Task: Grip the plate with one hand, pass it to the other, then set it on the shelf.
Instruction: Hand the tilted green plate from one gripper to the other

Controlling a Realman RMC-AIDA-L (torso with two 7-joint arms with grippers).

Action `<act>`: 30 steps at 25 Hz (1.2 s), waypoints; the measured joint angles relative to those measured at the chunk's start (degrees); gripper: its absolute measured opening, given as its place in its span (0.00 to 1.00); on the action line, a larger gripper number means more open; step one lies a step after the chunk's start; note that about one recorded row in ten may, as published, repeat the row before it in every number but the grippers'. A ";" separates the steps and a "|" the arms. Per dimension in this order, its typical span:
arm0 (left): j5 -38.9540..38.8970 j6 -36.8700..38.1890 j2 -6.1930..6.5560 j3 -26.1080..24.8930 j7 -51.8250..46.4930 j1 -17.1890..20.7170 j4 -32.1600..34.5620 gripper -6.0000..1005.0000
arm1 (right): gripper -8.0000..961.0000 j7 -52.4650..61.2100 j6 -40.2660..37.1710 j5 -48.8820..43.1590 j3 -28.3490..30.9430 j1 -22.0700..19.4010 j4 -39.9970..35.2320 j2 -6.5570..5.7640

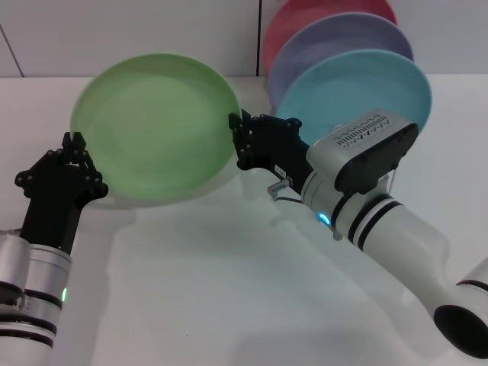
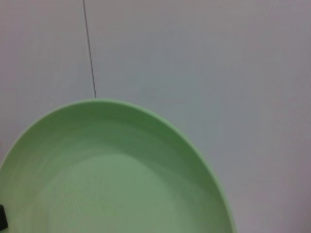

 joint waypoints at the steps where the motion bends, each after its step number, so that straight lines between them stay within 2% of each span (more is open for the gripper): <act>1: 0.00 0.00 0.00 0.00 -0.03 0.00 0.00 0.05 | 0.09 0.00 0.01 0.00 0.00 0.00 0.00 0.00; 30: -0.03 -0.02 0.01 0.35 -0.01 -0.27 0.18 0.05 | 0.04 -0.09 0.02 0.00 0.09 0.15 -0.01 0.05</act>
